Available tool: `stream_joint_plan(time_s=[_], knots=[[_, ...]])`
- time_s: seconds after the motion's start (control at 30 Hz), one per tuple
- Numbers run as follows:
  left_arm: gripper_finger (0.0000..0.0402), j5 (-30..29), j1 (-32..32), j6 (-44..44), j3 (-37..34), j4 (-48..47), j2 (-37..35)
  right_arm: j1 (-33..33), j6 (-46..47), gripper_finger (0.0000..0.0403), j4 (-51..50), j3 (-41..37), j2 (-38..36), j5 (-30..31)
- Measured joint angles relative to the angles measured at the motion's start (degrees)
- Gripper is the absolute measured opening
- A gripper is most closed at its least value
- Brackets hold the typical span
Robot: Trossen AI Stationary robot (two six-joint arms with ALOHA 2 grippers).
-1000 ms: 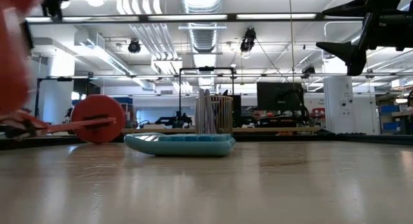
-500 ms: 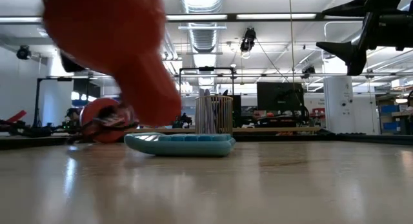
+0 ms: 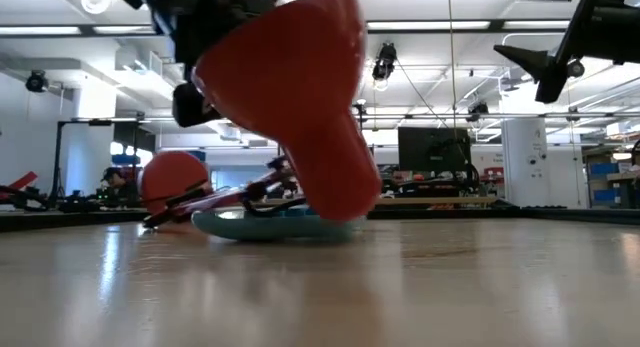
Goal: Screw lightbulb
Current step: Insert the lightbulb into the red desk lamp
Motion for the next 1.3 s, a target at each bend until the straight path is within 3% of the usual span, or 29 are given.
stream_joint_plan(time_s=[0.13, 0.37, 0.73, 1.07, 1.3], knots=[[0.0011, 0.53, 0.3, -0.04, 3.42, -1.08, 4.28, -0.02, 7.74, 0.0332, 5.04, 0.02, -0.02, 0.05], [0.0018, 0.31, 1.48, 0.09, 8.06, -2.68, 7.85, 0.0, 8.07, 0.0332, 6.67, 0.04, 0.1, 1.88], [0.0108, -1.95, 3.08, 0.87, 12.27, -6.5, 7.3, 0.0, 7.57, 0.0332, -2.96, 0.04, 0.37, 5.16], [0.0162, -3.66, 2.86, 6.25, 24.78, -33.6, 5.17, -0.01, 5.75, 0.0332, -5.75, 0.02, 5.67, 6.69], [0.0178, -3.28, -1.85, 1.76, 23.81, -46.19, -3.54, 0.0, -2.66, 0.0332, -17.96, 8.32, 15.2, 6.69]])
